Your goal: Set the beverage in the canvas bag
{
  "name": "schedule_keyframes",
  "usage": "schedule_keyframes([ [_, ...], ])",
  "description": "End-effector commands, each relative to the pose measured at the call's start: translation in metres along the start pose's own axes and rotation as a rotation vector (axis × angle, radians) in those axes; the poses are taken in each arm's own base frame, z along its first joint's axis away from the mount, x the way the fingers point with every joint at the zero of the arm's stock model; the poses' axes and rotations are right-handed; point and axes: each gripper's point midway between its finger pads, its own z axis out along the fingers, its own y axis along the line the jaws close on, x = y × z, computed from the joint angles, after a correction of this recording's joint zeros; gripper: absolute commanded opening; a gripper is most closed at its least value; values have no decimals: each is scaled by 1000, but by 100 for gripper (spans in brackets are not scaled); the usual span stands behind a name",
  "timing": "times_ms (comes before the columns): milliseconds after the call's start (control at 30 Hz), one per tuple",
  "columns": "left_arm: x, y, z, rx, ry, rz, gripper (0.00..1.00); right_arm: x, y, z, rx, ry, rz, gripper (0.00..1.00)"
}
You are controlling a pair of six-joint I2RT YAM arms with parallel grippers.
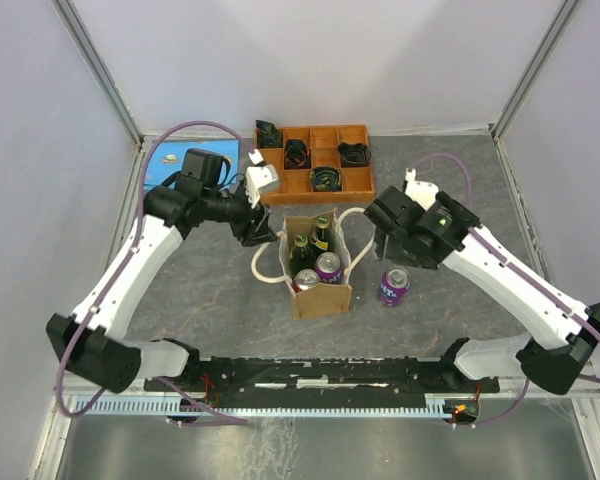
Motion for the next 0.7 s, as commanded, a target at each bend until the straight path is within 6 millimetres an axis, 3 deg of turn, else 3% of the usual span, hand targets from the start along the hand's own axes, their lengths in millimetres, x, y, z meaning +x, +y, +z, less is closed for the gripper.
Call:
schedule_keyframes([
  [0,-51,-52,-17,18,-142,384,67,26,-31,9,59,52,47,85],
  [133,-39,-115,-8,142,-179,513,74,42,-39,20,48,87,104,86],
  [233,-14,-135,9,171,-126,539,75,47,-39,27,40,100,134,86],
  [300,3,-138,22,164,-79,556,74,48,-37,30,34,106,146,86],
  [433,28,-126,49,94,-24,596,75,46,-34,33,26,104,160,86],
  [667,45,-103,79,17,29,606,75,44,-33,32,16,99,182,86],
])
